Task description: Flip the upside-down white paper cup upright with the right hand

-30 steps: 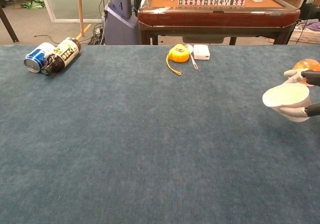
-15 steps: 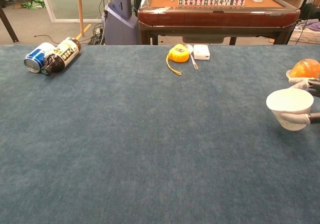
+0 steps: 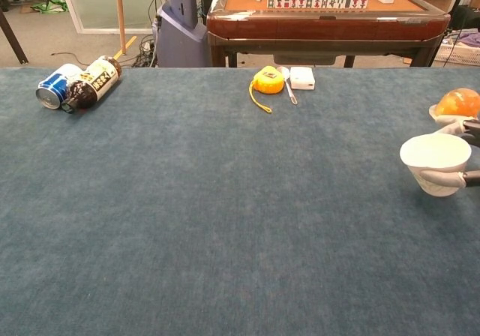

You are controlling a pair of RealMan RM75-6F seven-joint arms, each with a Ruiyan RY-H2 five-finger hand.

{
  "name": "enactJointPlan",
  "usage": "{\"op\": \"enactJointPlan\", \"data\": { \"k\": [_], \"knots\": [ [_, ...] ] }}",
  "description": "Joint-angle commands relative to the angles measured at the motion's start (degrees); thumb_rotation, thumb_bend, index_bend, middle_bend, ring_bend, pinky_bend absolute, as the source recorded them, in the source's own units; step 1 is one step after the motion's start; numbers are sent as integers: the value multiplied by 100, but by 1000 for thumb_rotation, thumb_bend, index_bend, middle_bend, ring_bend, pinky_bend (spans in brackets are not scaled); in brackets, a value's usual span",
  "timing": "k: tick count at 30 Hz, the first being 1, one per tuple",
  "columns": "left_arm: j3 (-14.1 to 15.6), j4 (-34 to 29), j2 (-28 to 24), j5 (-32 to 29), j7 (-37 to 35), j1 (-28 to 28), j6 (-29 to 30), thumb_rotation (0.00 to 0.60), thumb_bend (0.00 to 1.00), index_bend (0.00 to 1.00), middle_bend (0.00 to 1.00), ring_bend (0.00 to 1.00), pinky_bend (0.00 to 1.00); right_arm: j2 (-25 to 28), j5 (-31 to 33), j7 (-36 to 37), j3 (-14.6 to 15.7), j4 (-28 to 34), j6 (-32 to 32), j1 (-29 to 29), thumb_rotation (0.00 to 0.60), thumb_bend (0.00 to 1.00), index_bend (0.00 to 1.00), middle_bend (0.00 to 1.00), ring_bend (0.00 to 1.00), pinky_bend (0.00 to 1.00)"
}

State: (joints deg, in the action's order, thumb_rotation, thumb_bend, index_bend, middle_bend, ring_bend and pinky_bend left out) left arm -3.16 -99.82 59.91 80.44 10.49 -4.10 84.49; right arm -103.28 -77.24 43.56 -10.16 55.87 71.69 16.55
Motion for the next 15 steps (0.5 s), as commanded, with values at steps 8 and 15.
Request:
{"op": "enactJointPlan", "data": {
  "k": [8, 15],
  "knots": [
    [-3, 17, 8, -17, 11, -7, -13, 600, 31, 437, 85, 42, 390, 148, -46, -96, 49, 78, -107, -45, 600, 0, 309, 55, 0, 19],
    [-1, 21, 16, -19, 20, -9, -16, 600, 30, 437, 85, 42, 390, 365, -135, -152, 73, 289, 24, -133, 600, 0, 208, 32, 0, 10]
  ]
}}
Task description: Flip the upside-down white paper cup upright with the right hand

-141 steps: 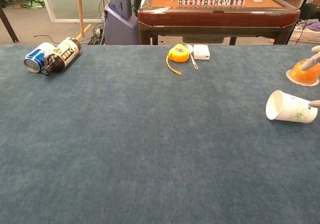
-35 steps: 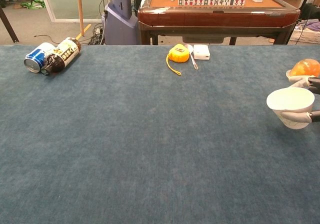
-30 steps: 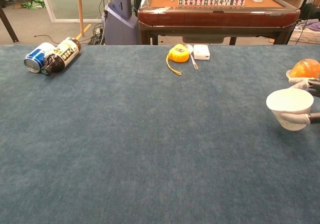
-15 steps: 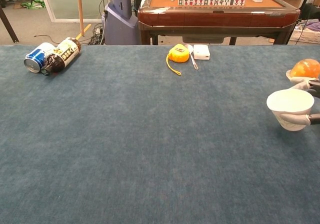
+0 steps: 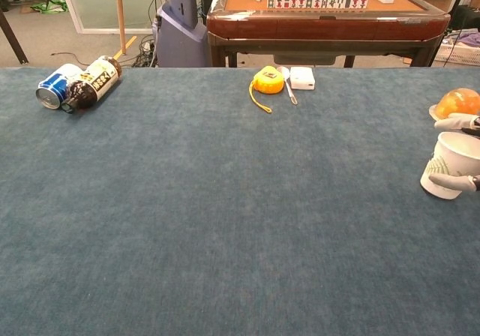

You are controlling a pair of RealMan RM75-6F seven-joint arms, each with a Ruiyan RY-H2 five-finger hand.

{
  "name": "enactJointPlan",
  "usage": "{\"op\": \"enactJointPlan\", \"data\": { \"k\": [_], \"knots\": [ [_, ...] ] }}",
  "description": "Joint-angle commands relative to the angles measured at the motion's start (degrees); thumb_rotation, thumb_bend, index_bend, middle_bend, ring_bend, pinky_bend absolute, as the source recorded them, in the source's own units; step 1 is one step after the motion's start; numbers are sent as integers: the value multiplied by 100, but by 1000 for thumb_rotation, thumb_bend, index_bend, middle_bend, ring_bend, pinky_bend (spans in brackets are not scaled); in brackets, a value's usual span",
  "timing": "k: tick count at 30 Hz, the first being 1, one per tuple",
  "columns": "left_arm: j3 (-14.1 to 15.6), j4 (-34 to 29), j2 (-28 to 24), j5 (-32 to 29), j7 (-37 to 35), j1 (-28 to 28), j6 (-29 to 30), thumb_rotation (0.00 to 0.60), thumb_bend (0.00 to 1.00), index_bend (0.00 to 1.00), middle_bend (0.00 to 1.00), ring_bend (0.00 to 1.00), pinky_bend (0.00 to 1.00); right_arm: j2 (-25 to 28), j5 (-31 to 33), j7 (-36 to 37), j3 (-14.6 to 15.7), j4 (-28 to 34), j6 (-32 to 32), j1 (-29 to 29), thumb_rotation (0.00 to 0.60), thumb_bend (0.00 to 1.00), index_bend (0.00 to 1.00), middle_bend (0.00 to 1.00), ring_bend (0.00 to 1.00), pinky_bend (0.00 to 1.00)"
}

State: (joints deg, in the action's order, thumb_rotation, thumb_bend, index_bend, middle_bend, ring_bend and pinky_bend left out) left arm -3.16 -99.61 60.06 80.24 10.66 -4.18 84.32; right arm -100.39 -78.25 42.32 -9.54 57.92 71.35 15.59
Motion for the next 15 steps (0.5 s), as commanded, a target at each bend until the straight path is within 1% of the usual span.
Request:
{"op": "enactJointPlan", "data": {
  "k": [1, 5, 9, 12, 15],
  "knots": [
    [0, -1, 1, 1, 7, -1, 0, 600, 31, 437, 85, 42, 390, 114, -50, -41, 11, 131, 95, -54, 600, 0, 186, 28, 0, 8],
    [7, 0, 7, 5, 29, -5, -6, 600, 30, 437, 85, 42, 390, 306, -112, -208, -13, 375, 340, -149, 600, 0, 145, 22, 0, 8],
    [12, -6, 9, 12, 45, -4, -4, 600, 31, 437, 85, 42, 390, 551, -35, -754, -98, 763, 571, -262, 600, 0, 143, 22, 0, 8],
    [18, -12, 12, 9, 61, -3, -8, 600, 30, 437, 86, 42, 390, 841, 86, -1271, -177, 1269, 693, -358, 600, 0, 143, 26, 0, 8],
    [20, -7, 22, 1, 85, -8, -18, 600, 31, 437, 86, 42, 390, 1228, 191, -1782, -253, 1916, 798, -452, 600, 0, 143, 46, 0, 8]
  ]
}}
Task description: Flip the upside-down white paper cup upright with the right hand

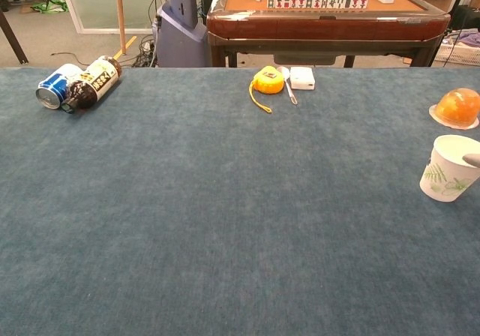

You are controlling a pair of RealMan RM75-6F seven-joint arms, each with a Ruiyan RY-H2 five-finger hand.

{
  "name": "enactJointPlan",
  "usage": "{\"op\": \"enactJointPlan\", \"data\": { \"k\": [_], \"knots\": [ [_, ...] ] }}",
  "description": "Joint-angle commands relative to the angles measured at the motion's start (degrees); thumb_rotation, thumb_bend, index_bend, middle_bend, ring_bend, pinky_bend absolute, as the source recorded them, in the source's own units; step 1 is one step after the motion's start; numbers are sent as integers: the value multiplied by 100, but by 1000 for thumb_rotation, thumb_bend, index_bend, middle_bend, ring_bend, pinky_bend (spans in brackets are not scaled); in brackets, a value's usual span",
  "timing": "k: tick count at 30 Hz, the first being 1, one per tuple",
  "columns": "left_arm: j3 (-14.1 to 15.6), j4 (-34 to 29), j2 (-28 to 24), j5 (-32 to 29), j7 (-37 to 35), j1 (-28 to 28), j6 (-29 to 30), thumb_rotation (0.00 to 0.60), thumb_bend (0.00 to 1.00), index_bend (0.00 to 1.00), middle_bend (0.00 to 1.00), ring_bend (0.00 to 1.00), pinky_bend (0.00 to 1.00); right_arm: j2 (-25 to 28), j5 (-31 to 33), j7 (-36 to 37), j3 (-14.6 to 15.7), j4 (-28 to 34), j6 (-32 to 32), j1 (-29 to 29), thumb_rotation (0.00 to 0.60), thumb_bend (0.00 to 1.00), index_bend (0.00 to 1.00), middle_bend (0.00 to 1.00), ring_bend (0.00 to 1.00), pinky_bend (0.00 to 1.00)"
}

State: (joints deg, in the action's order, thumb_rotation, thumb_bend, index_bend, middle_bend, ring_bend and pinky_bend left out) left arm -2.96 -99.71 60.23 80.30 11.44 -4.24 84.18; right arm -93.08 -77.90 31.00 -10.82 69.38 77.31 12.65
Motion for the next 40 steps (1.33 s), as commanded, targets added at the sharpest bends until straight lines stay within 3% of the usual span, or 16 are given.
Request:
{"op": "enactJointPlan", "data": {
  "k": [1, 6, 14, 20, 33, 40],
  "knots": [
    [1, 10, 13, -9, 18, -4, -10, 600, 30, 436, 86, 42, 390, 647, 173, -857, -148, 1010, 282, -202, 600, 0, 144, 55, 0, 8],
    [-6, 53, 56, -12, 35, 0, 15, 600, 31, 437, 88, 44, 390, 1250, 19, -1798, -92, 1793, 616, -364, 600, 0, 185, 126, 0, 8],
    [-35, 209, 253, 123, 115, 10, 193, 600, 31, 435, 89, 44, 390, 2006, -37, -4220, 173, 2519, 996, -604, 600, 0, 301, 175, 0, 8],
    [-129, 553, 517, 49, 161, -7, 264, 600, 30, 429, 88, 44, 390, 2420, 11, -4989, 330, 3010, 1128, -786, 600, 0, 338, 179, 0, 8],
    [-173, 757, 606, -157, 173, -77, 56, 600, 31, 432, 88, 44, 390, 2895, 39, -4869, 344, 3454, 1233, -971, 600, 0, 341, 180, 0, 7],
    [-60, 654, 517, -61, 185, -123, -111, 600, 31, 432, 88, 44, 390, 3010, -30, -4640, 310, 3477, 1349, -1047, 600, 0, 341, 180, 0, 7]
  ]
}}
